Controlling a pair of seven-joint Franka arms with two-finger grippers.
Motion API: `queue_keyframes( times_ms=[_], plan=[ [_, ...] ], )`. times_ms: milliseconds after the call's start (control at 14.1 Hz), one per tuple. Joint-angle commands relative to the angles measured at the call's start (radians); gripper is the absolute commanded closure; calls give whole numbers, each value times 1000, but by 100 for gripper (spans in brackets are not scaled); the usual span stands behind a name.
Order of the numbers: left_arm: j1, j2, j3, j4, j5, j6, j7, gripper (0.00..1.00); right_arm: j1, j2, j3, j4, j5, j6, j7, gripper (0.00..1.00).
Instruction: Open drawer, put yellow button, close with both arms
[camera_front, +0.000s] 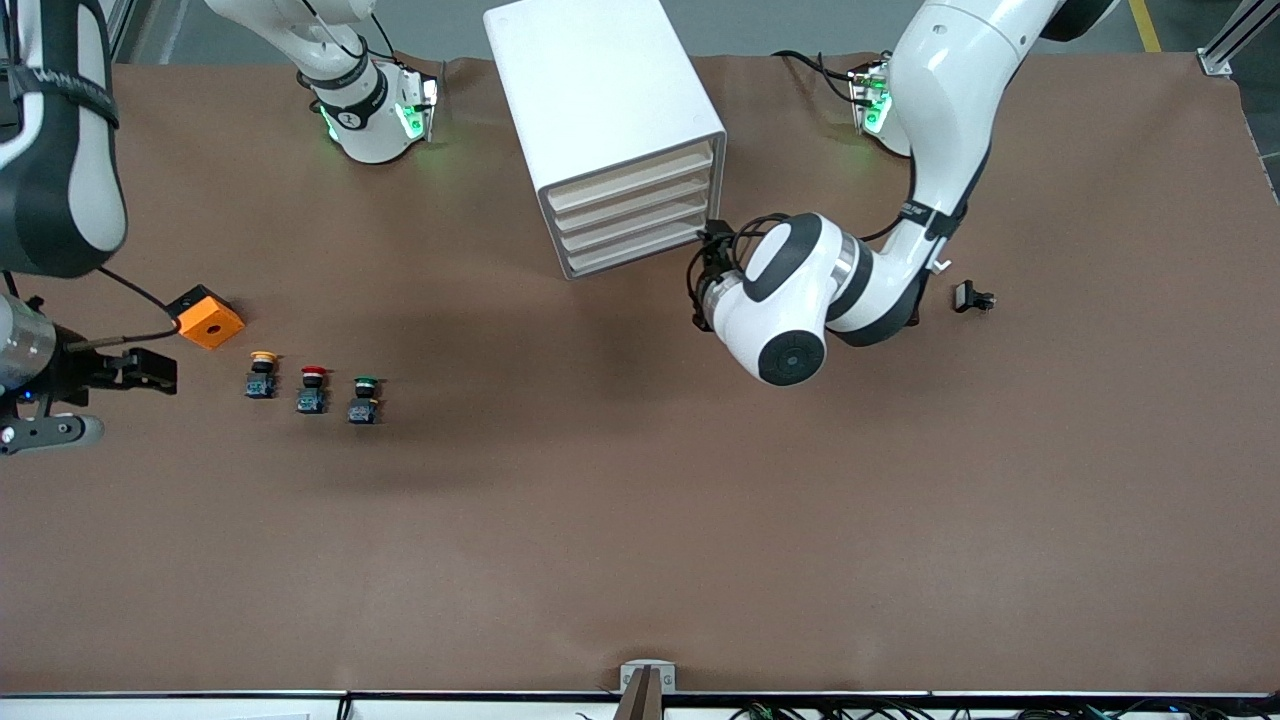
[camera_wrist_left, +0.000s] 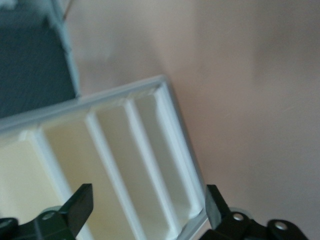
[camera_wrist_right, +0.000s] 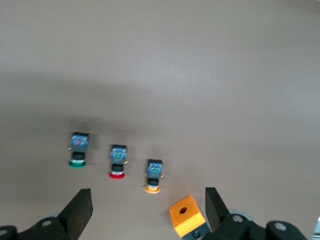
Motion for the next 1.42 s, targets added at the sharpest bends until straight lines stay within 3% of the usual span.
queue_keyframes(
  times_ms=[0,212,637,991,1062,1345],
  plan=[
    [3,17,8,26,-104,-77,-106,7,-42,-27,12,-127,-29,131,-12,0],
    [-25,31,8,23,-164,-163,-169,14,-67,-48,14,-294,-28,306,-48,0],
    [-89,87,8,20,-224,-168,-197,32,-125,-47,15,-532,-26,593,-59,0],
    [-99,86,8,21,-278,-171,-245,37,-167,-33,15,-641,-25,710,-127,0],
    [-99,87,8,21,-284,-171,-245,44,-173,-32,17,-661,-23,722,-127,0],
    [-103,92,8,20,-304,-171,-245,100,-174,-9,15,-723,-23,825,-124,0]
  ],
)
